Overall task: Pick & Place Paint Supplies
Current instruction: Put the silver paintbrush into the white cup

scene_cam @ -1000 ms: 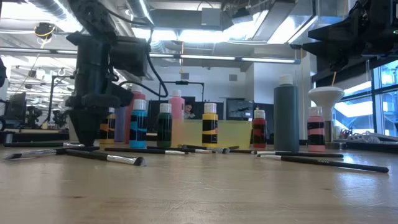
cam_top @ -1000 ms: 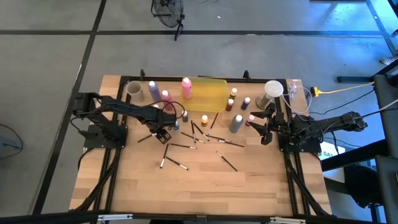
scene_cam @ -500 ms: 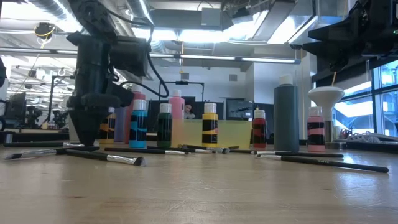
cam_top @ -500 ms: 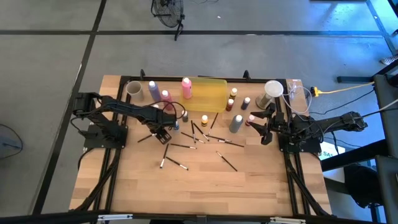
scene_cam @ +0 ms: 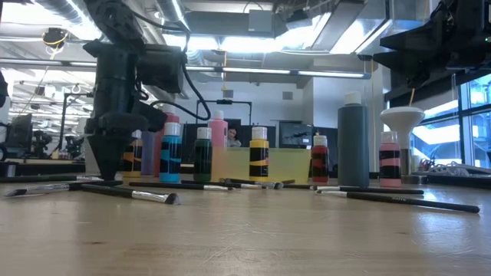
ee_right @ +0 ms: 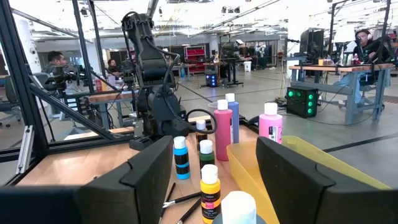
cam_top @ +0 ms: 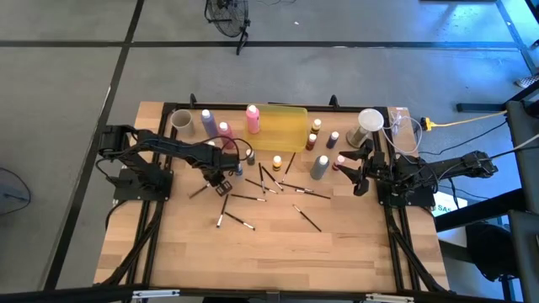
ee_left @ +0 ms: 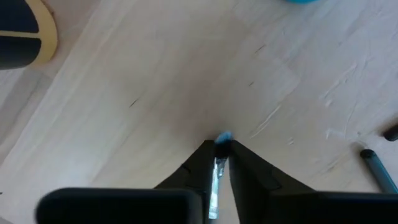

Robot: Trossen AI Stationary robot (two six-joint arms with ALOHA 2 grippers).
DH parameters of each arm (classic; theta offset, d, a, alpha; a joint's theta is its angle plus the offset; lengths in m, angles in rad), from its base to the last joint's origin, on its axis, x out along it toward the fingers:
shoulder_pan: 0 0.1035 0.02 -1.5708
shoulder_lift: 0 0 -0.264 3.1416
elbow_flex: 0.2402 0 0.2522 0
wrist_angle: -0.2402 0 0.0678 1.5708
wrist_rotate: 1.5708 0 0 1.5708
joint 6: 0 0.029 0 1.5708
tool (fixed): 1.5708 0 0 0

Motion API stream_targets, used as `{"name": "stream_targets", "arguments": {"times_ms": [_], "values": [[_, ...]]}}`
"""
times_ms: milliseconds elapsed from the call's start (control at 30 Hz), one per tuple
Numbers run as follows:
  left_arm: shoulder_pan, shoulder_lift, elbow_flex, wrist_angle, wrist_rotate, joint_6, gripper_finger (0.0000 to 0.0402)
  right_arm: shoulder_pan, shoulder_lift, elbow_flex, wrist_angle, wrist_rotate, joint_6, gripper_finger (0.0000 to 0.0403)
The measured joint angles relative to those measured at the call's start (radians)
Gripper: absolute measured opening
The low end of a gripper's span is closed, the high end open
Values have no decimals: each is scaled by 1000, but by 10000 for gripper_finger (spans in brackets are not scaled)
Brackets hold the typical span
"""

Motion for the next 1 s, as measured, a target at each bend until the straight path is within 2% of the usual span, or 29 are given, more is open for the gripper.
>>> {"name": "stream_targets", "arguments": {"times_ms": [133,267,467,800,1000], "values": [[0,0,0,-1,2,51,7,0,0,0,0,0,0,233],[0,0,0,-1,2,107,6,0,0,0,0,3,0,233],[-23,-24,-4,-12,-10,106,5,0,0,0,0,3,0,233],[-28,-150,0,-54,-68,80,4,0,0,0,0,3,3,232],[-53,-257,94,-133,-111,95,4,0,0,0,0,3,4,232]]}}
